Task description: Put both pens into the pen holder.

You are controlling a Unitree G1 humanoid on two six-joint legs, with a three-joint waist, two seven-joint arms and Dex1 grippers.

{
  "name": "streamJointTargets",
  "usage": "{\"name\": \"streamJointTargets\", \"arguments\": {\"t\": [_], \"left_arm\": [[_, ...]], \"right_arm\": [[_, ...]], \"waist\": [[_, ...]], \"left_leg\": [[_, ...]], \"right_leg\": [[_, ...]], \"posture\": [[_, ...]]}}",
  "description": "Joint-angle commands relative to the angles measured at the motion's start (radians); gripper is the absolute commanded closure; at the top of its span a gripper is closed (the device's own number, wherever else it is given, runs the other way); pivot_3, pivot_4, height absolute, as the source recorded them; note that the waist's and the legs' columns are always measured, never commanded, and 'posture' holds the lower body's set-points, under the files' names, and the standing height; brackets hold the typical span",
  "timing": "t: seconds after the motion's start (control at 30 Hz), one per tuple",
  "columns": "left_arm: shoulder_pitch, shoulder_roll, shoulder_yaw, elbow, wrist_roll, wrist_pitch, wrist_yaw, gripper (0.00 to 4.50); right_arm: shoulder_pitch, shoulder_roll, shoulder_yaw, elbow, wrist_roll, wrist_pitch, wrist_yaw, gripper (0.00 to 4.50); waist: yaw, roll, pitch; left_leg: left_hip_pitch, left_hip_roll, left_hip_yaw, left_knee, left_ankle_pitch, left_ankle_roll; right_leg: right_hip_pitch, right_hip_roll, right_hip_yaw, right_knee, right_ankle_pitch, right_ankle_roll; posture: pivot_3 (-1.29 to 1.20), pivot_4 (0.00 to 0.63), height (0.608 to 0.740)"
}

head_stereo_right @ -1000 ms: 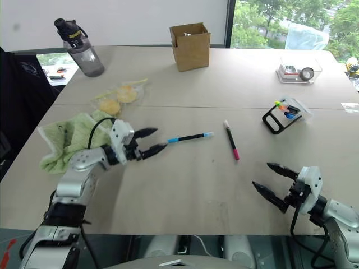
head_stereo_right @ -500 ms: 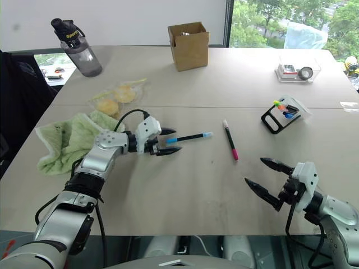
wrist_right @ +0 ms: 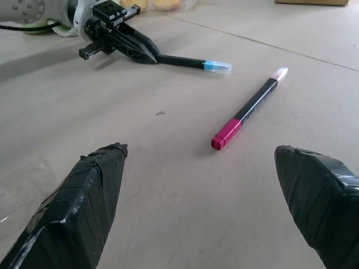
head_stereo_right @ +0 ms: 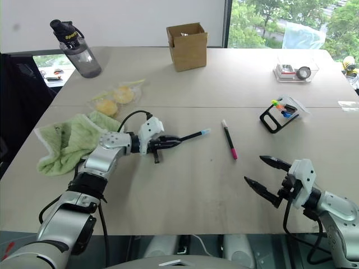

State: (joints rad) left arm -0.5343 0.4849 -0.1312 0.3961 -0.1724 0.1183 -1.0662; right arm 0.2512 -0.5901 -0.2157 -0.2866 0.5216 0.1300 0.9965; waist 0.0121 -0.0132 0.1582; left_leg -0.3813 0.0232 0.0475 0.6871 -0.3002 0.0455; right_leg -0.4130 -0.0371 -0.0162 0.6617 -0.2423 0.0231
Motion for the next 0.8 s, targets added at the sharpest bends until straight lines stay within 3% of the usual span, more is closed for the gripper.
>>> {"name": "streamJointTargets", "arguments": {"t": [0.03, 0.27, 0.5, 0.77, 0.8], "left_arm": [[0.033, -0.028, 0.121, -0.177, -0.203, 0.152, 0.001, 4.44], [0.111, -0.034, 0.225, -0.440, -0.541, 0.544, 0.017, 4.44], [0.112, -0.036, 0.283, -0.525, -0.786, 0.776, 0.048, 4.44], [0.110, -0.019, 0.257, -0.539, -0.834, 0.856, 0.060, 4.44], [0.112, -0.020, 0.259, -0.541, -0.838, 0.864, 0.066, 4.48]], "right_arm": [[-0.041, 0.018, 0.044, -0.049, 0.041, 0.061, -0.027, 0.00], [-0.222, 0.162, 0.110, -0.154, 0.202, 0.334, -0.286, 0.00], [-0.490, 0.178, 0.090, -0.129, 0.671, 0.712, -0.477, 0.00], [-0.668, 0.269, 0.136, -0.067, 0.683, 0.736, -0.527, 0.00], [-0.673, 0.276, 0.136, -0.065, 0.669, 0.729, -0.531, 0.25]], "waist": [[0.000, -0.001, 0.000], [-0.003, 0.000, 0.000], [-0.001, -0.001, 0.001], [-0.002, -0.001, 0.001], [-0.002, -0.001, 0.001]], "left_leg": [[-0.001, 0.001, 0.000, 0.000, 0.000, 0.000], [0.000, 0.001, -0.001, 0.000, 0.001, -0.001], [-0.001, 0.001, -0.002, 0.000, 0.003, -0.004], [-0.002, 0.000, -0.002, 0.000, 0.001, -0.001], [-0.002, 0.000, -0.002, 0.000, 0.001, -0.001]], "right_leg": [[-0.001, 0.000, -0.001, 0.000, 0.000, 0.000], [-0.001, -0.005, -0.001, 0.001, 0.000, 0.000], [-0.001, -0.005, -0.002, 0.001, 0.000, 0.000], [-0.001, 0.000, -0.002, 0.000, 0.000, 0.000], [-0.002, 0.000, -0.002, 0.000, 0.000, 0.000]], "posture": [[0.00, 0.150, 0.736], [0.00, 0.150, 0.736], [0.00, 0.150, 0.736], [0.00, 0.150, 0.736], [0.00, 0.150, 0.736]]}}
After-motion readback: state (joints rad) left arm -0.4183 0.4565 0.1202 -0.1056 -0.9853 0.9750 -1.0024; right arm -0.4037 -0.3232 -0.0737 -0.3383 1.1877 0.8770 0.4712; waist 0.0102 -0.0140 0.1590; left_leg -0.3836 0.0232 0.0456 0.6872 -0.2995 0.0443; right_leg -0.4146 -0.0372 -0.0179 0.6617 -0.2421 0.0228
